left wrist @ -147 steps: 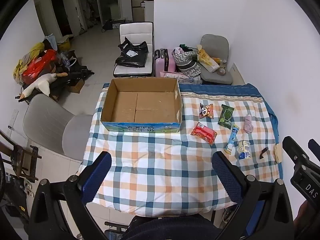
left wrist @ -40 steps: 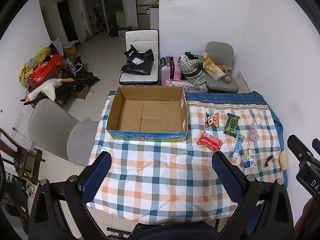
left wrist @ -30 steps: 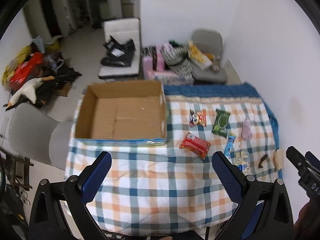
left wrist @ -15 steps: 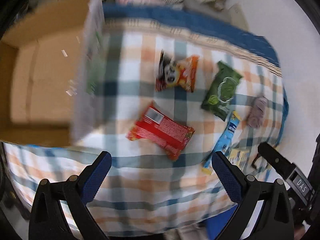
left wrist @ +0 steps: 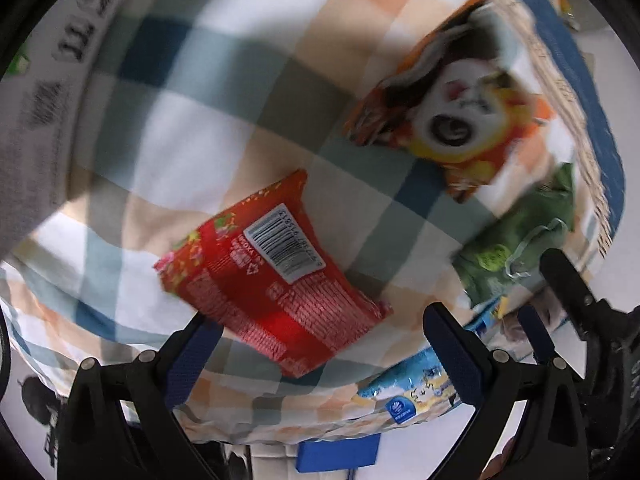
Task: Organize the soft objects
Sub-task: 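Grasp the red snack packet with left tool while right tool grasps green seaweed packet, then carry both packets over the box and open both tools to drop them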
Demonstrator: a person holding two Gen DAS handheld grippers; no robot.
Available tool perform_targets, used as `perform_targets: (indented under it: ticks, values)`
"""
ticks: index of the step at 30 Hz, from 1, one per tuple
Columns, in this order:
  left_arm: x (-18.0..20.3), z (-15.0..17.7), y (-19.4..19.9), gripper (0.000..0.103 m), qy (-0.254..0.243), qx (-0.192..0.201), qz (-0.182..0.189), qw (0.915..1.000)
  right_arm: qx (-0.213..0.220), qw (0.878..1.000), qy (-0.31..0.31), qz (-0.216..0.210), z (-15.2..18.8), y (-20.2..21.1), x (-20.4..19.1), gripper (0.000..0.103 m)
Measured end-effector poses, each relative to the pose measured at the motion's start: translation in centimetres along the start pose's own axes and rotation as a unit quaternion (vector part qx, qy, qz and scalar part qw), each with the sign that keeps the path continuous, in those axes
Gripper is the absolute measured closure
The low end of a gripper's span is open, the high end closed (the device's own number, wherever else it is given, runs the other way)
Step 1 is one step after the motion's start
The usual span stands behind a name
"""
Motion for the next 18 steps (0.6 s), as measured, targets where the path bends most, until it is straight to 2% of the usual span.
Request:
perform_targets:
  ticks: [1,2,3,8,9,11,13,18]
  values:
    - [0.1,0.0,-0.5,0.011,0.003,-0.001,0.0,1.0,-0.006,1.0,0.001,0.003,-0.2,-0.6,-0.2,0.005]
    - [0.1,0.1,-0.9,0.026,0.001,-0.005,0.0,1.0,-0.011,1.0,0.001,0.006,-0.4,-1.1,-0.3,0.005]
    - [0.0,0.3,-1.4,0.033,-0.003,-0.005,-0.011,0.9999,-0.015,1.0,0.001,0.011,-0.6,-1.7,-0.4,0.007]
    - [0.1,1.1,-1.2,0.044,-0.026,0.015,-0.013,0.9995,-0.039,0.999,0.004,0.032,-1.3,-3.8,-0.9,0.023]
    - [0.1,1.2,-0.9,0.045,-0.033,0.022,-0.02,0.999,-0.043,0.998,0.006,0.042,-1.3,-4.2,-1.0,0.032]
    - [0.3,1.7,-0.8,0.047,-0.053,0.031,-0.033,0.9975,-0.048,0.998,0.01,0.049,-1.2,-4.4,-1.2,0.037]
    - [0.6,2.2,-1.1,0.047,-0.07,0.037,-0.042,0.996,-0.053,0.997,0.022,0.059,-1.2,-4.2,-1.5,0.049]
    - [2.1,3.2,-1.4,0.046,-0.105,0.038,-0.063,0.9917,-0.068,0.992,0.066,0.085,-0.6,-4.1,-2.1,0.05]
Point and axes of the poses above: each gripper's, at about its wrist camera, not at the fingertips, and y roughly against the way its jaws point, x to its right, z to its underside, the point moved 6 cm from there along -y, roughly the way its jaws point, and after that the axes turned 4 degrees about -y, right-handed, at the moved point
